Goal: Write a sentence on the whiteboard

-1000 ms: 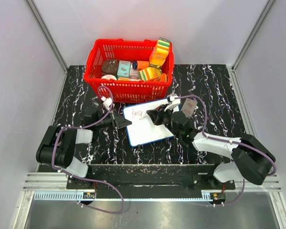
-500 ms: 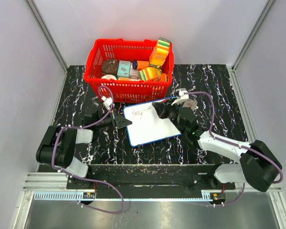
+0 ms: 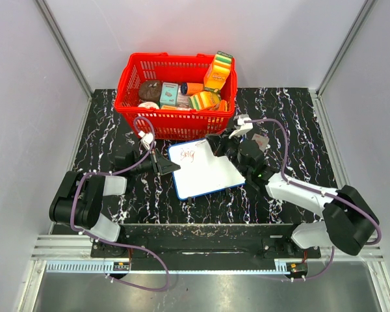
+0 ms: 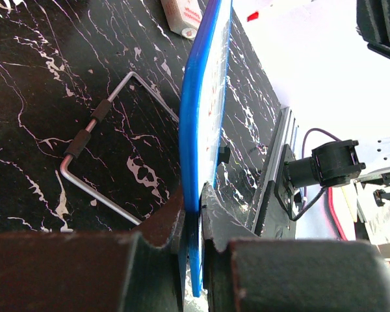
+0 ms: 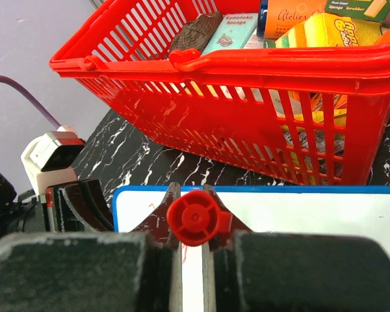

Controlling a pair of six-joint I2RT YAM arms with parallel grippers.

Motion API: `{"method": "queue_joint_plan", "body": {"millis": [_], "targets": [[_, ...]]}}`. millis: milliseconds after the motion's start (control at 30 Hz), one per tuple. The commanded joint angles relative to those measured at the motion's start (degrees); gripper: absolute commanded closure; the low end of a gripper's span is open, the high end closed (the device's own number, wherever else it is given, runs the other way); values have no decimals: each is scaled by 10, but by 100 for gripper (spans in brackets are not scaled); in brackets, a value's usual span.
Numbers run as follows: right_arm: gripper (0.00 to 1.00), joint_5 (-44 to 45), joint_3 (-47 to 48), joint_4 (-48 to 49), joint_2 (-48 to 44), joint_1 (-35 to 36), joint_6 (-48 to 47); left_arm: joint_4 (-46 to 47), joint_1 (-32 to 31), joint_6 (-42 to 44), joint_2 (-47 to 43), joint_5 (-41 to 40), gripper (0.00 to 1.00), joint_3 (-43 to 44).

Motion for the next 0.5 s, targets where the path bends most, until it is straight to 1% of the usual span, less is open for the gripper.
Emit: {"method": "queue_joint_plan", "body": {"millis": [0, 467], "targets": [[100, 14, 31, 5, 16, -3, -15, -12, -6, 59, -1, -33, 100, 8], [100, 32, 14, 31, 33, -3, -2, -13, -6, 59, -1, -33, 100, 7]]}}
